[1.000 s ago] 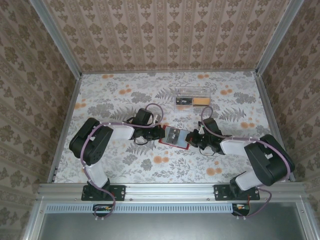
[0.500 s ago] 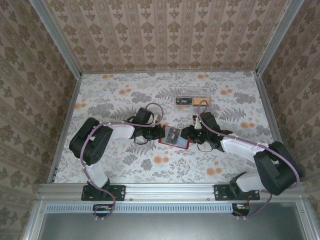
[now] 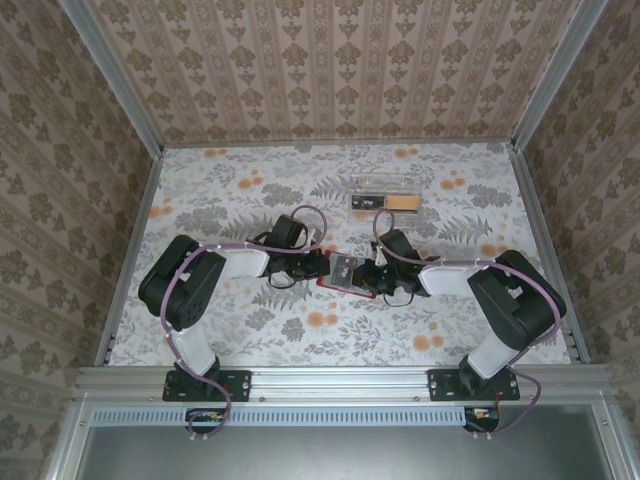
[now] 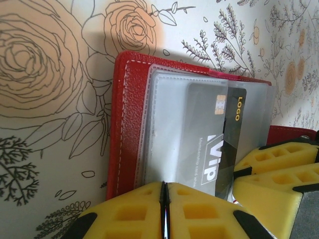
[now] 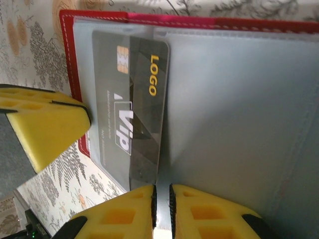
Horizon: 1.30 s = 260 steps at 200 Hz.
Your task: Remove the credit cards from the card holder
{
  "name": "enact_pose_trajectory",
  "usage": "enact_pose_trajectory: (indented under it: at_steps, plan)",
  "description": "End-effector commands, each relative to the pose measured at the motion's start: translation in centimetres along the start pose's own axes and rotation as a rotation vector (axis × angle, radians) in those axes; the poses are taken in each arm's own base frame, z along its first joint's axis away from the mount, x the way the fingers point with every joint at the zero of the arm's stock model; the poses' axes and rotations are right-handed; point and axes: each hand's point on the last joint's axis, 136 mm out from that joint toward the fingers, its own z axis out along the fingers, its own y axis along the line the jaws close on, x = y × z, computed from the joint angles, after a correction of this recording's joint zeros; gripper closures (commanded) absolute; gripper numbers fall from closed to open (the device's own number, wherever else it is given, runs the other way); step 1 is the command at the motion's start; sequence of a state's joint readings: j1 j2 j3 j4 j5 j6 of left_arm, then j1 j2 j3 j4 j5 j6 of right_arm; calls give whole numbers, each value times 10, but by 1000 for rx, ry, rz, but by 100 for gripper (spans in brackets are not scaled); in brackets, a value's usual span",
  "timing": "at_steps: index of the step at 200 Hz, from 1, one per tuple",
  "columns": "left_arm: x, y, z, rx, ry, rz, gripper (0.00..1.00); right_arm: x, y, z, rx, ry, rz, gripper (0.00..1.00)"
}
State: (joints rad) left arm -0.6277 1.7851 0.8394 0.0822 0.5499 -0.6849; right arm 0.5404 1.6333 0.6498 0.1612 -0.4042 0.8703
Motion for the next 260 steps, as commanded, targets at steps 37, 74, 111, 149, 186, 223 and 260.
enact_pose_trajectory:
  at_steps: [37,74,111,149,186,223,260]
  plan:
    - [8,8,7,-30,30,-9,88,-10,24,12,-41,-6,-21,81]
    - [8,9,6,-33,28,-10,88,-6,18,6,4,-6,-31,80]
    - [7,9,4,-39,25,-5,88,0,-7,-15,137,-26,-54,78]
    - [7,8,4,-37,25,-1,88,-12,4,-42,160,-97,-102,76]
    - [6,6,3,-32,23,4,88,-19,28,-40,78,-93,-121,74]
    - [7,6,5,-32,28,0,88,-24,44,-16,-47,-79,-43,71]
    - [8,6,4,-32,30,2,88,-27,41,3,-81,-58,26,72]
